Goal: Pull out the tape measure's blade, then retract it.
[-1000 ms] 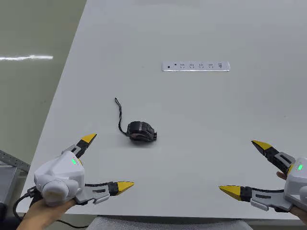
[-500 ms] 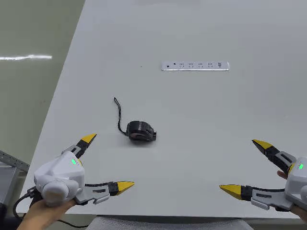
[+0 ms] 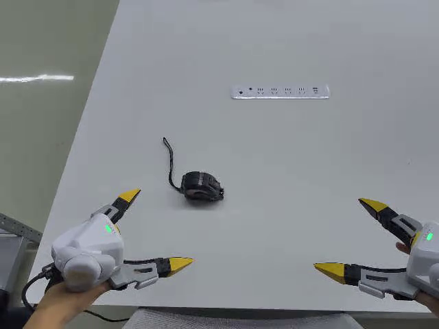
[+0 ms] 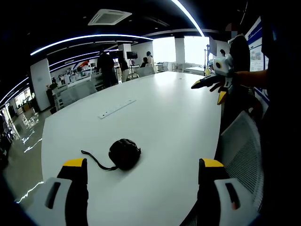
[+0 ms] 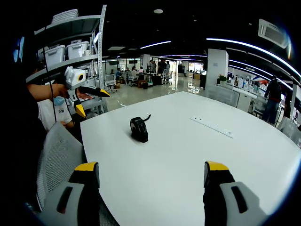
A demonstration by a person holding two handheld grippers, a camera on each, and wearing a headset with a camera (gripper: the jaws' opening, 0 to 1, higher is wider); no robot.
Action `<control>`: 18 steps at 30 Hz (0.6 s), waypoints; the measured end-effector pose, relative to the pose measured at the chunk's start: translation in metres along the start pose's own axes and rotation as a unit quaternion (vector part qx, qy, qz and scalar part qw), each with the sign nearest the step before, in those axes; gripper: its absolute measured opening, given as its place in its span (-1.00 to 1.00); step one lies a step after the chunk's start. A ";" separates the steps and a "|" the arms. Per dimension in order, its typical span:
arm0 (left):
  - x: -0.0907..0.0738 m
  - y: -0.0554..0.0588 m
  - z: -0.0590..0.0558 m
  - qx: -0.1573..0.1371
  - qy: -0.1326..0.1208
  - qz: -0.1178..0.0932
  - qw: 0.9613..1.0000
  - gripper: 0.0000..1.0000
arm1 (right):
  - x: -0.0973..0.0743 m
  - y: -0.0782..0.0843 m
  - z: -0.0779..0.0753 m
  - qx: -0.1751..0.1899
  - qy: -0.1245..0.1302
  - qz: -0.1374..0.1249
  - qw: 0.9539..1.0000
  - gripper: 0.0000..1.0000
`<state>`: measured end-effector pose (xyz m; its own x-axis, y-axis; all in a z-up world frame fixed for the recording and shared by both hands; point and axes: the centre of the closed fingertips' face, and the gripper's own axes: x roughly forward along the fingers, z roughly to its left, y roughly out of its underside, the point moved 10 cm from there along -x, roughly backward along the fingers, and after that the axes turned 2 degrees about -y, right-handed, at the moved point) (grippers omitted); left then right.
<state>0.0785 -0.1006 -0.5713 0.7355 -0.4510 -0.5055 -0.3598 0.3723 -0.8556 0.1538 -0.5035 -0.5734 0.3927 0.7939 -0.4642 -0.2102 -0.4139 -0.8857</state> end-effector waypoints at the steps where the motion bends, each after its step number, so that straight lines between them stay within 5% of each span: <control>1: 0.001 0.000 0.001 0.001 0.000 -0.001 1.000 0.94 | 0.000 0.000 0.000 -0.002 0.000 0.000 1.000 0.87; 18: 0.024 0.000 0.018 0.028 0.016 0.002 0.999 0.70 | 0.019 -0.001 -0.015 -0.034 -0.025 0.001 0.999 0.68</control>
<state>0.1062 -0.0970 -0.5816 0.7149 -0.4754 -0.5127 -0.3292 0.4181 -0.8466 0.1751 -0.4953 -0.5817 0.3464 0.8136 -0.4670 -0.1488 -0.4439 -0.8836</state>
